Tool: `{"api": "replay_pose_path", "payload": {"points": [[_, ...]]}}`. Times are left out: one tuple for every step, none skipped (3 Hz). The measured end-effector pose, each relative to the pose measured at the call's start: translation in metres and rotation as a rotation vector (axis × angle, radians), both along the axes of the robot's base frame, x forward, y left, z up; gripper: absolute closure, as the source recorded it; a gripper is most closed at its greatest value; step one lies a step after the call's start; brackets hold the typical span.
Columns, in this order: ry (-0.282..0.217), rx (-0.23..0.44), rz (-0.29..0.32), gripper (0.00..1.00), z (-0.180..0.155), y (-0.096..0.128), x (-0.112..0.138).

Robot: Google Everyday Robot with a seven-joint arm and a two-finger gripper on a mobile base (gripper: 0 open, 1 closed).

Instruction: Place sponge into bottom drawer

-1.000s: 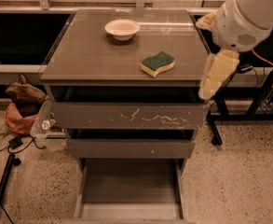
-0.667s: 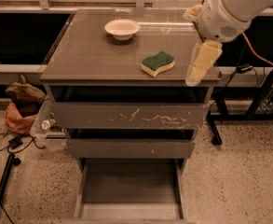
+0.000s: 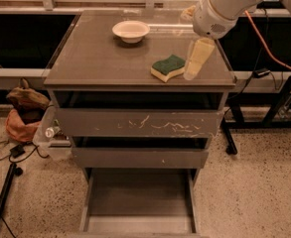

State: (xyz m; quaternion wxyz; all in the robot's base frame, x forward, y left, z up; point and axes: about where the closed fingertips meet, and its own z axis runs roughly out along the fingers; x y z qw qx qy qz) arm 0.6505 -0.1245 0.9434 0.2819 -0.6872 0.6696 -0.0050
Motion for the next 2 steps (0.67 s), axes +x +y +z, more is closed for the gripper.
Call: {"api": "replay_pose_path", "payload": {"points": [[0.026, -0.011, -0.007, 0.0, -0.017, 0.003, 0.026], [0.063, -0.033, -0.01, 0.0, -0.037, 0.0, 0.046]]}}
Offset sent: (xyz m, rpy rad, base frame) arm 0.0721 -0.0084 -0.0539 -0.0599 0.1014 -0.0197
